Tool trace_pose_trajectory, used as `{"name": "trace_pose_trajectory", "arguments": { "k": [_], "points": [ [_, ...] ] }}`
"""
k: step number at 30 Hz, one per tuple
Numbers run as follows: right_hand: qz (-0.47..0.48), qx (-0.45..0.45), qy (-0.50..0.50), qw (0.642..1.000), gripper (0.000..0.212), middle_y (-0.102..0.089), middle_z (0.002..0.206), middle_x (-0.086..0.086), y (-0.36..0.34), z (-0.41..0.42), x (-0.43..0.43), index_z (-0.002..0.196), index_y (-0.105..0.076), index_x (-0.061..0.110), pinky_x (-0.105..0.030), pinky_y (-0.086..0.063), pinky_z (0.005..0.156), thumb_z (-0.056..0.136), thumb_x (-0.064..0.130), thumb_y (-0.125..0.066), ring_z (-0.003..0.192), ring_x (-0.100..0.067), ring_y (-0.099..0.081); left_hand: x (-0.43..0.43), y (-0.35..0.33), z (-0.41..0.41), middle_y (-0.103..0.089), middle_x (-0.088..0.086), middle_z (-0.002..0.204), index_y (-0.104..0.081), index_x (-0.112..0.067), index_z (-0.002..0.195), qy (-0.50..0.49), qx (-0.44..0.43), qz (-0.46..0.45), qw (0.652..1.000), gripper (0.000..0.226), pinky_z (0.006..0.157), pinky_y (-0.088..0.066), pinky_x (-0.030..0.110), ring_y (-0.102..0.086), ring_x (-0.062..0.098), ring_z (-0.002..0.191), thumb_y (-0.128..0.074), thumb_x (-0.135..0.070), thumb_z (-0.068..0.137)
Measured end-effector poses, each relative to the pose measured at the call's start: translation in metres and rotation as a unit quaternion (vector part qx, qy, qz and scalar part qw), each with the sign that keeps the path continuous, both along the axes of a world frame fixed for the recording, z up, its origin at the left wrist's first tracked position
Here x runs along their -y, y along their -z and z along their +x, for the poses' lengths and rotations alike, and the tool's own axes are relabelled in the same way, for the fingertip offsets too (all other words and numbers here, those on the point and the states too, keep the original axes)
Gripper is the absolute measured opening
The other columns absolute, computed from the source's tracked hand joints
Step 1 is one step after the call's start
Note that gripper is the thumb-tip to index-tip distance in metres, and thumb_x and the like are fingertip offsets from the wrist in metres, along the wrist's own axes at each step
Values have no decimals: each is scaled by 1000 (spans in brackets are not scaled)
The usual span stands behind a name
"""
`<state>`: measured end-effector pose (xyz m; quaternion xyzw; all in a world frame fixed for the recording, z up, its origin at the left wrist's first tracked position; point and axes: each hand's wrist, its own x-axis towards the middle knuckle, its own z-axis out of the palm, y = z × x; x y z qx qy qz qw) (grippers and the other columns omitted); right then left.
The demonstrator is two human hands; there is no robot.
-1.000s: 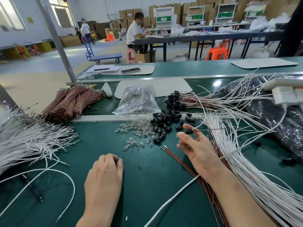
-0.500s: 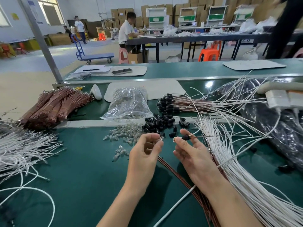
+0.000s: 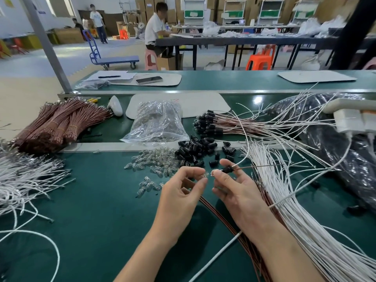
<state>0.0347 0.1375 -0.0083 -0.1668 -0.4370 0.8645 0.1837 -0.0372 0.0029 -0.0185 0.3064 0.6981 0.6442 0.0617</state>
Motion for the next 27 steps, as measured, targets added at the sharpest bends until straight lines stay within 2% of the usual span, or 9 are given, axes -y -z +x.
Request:
{"name": "trace_pose_trajectory", "arguments": {
  "k": [18, 27],
  "points": [
    [20, -5, 2, 1000, 43, -68, 78, -3, 0, 0, 1, 111, -65, 16, -22, -57, 64, 70, 11, -77, 70, -11, -66, 0, -1, 1, -70, -16, 91, -67, -42, 98, 1, -1, -18, 1000, 23, 61, -46, 16, -59, 2, 70, -72, -20, 94],
    [30, -21, 8, 999, 39, -69, 77, -4, 2, -1, 1, 107, -65, 13, -20, -57, 67, 70, 11, -77, 72, -12, -68, 0, -1, 2, -70, -20, 83, -71, -32, 97, -15, -9, -24, 1000, 19, 62, -43, 11, -58, -3, 67, -74, -15, 91]
  ]
}}
